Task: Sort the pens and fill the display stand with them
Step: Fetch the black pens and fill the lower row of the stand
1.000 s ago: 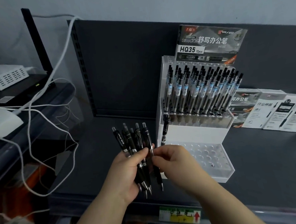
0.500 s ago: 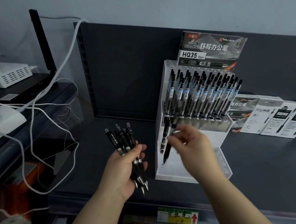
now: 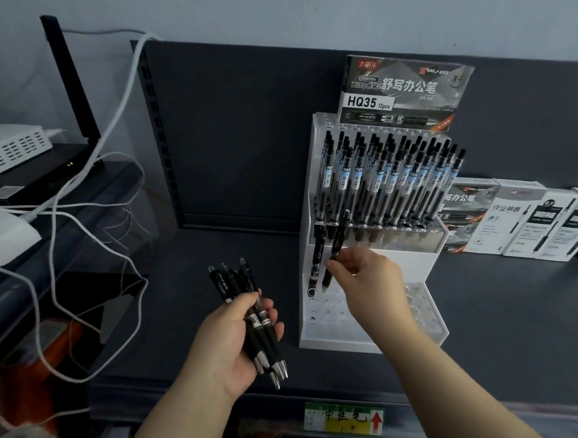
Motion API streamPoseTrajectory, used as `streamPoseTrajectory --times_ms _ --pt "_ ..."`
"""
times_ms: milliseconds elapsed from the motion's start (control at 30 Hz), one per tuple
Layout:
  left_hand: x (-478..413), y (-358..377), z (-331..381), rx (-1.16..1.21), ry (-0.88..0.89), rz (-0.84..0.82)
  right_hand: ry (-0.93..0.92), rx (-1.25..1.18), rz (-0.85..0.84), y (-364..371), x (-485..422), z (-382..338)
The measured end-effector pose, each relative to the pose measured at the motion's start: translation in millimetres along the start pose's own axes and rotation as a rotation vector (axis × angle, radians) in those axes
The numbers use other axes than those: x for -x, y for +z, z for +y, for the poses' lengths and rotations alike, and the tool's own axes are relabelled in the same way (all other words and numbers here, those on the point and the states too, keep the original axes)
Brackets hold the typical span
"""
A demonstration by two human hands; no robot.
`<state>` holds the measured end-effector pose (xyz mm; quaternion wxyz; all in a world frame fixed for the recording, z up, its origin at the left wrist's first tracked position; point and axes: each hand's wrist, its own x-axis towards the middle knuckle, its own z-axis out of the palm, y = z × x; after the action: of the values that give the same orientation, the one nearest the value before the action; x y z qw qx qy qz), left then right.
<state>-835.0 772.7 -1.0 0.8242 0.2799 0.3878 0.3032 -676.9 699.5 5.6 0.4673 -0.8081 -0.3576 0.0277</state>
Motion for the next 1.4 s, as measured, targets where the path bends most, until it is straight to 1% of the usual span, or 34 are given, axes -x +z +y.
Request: streamPoseTrajectory --times_ms 100,200,333,533,600,667,733,767,800,867,900,1000,1100,1167,1200,1267,1333,1400 --pt "1.1 0.9 -0.6 0.008 -0.008 -0.004 -0.016 0.049 -0.027 2.8 2.5 3.0" --pt "0.7 -0.3 -1.2 0.018 -0.012 -0.004 -0.054 0.168 -0.074 6.1 3.5 5.1" --pt "1.5 -1.4 -1.3 0.007 -0.006 -0.035 -0.107 0.266 -0.104 6.5 3.5 4.5" --pt "4.2 1.9 -2.2 -0.029 0.005 -0.085 -0.109 0.275 -0.129 6.7 3.5 4.8" --pt "5.2 3.0 -2.1 -0.035 0.012 -0.1 -0.074 0.206 -0.117 4.8 5.9 3.7" --pt "6.4 4.5 -1.9 -0.045 0.021 -0.116 -0.031 0.103 -0.062 0.5 12.9 1.2" --pt "7.8 7.0 -2.1 -0.056 0.029 -0.126 -0.031 -0.009 -0.043 -5.5 22.5 -6.7" --pt "8.5 8.1 -2.6 -0.061 0.032 -0.132 -0.036 -0.067 -0.092 -7.9 28.1 -12.3" --pt "9.6 9.9 -2.9 -0.065 0.034 -0.145 -0.043 -0.109 -0.183 -8.5 33.7 -18.6" --pt "12.1 13.3 -4.7 -0.094 0.045 -0.188 -0.054 -0.128 -0.38 -5.7 43.2 -27.4" --pt "13.7 15.0 -5.7 -0.113 0.057 -0.204 -0.051 -0.127 -0.427 -4.0 45.4 -28.6" --pt "17.1 18.0 -7.6 -0.15 0.095 -0.24 0.007 -0.21 -0.454 -5.3 44.8 -28.9" --pt "17.3 18.5 -7.3 -0.149 0.089 -0.271 0.07 -0.309 -0.5 -12.1 42.1 -27.8" --pt "15.6 19.2 -5.7 -0.114 0.075 -0.242 0.1 -0.373 -0.449 -18.4 37.5 -27.0" --pt "14.3 19.6 -4.5 -0.074 0.063 -0.21 0.11 -0.398 -0.383 -22.9 33.9 -27.1" --pt "11.5 19.2 -2.3 0.009 0.027 -0.148 0.115 -0.42 -0.201 -31.8 23.1 -24.2" --pt "8.1 17.0 -1.4 0.019 0.006 -0.102 0.106 -0.386 -0.028 -37.2 10.9 -17.7" --pt "5.7 15.0 -1.8 -0.016 0.002 -0.086 0.101 -0.309 0.072 -36.1 2.6 -9.6"
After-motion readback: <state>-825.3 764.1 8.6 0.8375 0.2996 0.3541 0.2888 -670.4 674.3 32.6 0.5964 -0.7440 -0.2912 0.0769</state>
